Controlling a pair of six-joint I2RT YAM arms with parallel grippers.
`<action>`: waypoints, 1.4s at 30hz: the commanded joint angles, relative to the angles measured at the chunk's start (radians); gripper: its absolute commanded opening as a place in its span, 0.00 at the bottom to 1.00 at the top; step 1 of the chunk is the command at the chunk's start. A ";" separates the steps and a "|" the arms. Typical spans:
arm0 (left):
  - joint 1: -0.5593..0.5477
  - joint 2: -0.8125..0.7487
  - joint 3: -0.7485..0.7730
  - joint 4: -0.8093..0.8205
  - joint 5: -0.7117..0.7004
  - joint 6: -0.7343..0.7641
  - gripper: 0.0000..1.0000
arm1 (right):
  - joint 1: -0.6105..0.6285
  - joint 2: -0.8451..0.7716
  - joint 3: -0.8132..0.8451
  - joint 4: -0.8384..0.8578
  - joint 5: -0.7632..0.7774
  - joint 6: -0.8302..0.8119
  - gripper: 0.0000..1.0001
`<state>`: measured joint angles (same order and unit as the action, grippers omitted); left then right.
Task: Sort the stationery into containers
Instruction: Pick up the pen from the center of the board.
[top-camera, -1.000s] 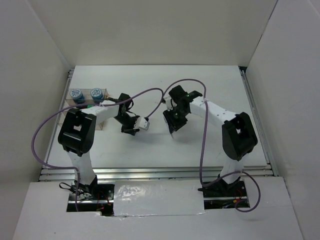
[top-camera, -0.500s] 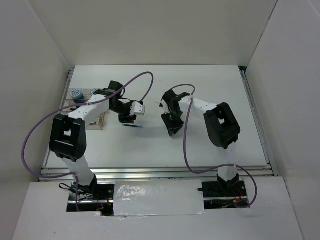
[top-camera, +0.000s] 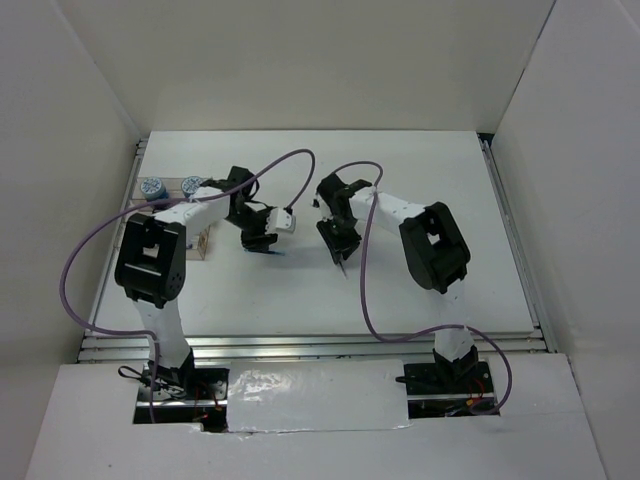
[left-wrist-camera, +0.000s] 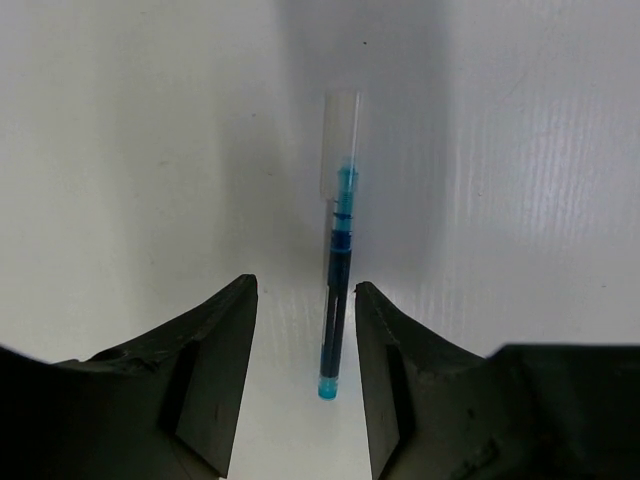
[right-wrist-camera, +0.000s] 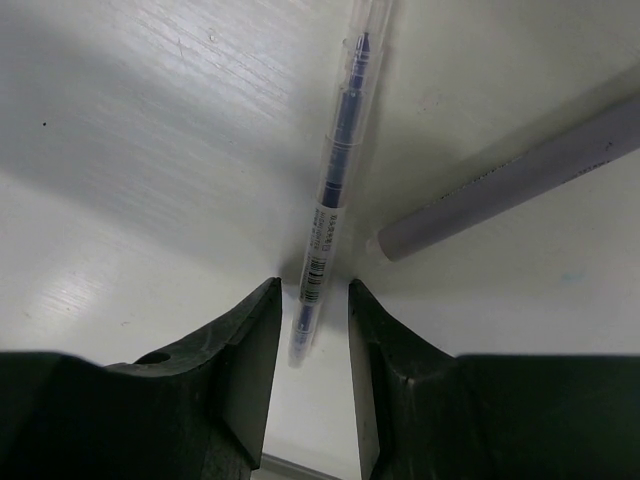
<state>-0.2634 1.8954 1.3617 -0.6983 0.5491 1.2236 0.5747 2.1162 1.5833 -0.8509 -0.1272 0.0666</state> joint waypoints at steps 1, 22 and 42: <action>-0.019 0.001 -0.024 -0.007 -0.015 -0.001 0.56 | 0.022 0.024 0.004 0.010 0.046 0.007 0.40; -0.106 0.037 -0.157 0.092 -0.204 -0.078 0.35 | 0.033 0.083 -0.008 -0.008 0.037 -0.011 0.11; 0.214 -0.361 0.057 -0.372 0.011 0.121 0.00 | 0.099 -0.090 -0.062 0.013 -0.040 -0.056 0.00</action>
<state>-0.1287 1.5826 1.3663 -0.8959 0.5022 1.1984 0.6594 2.0907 1.5391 -0.8448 -0.1402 0.0238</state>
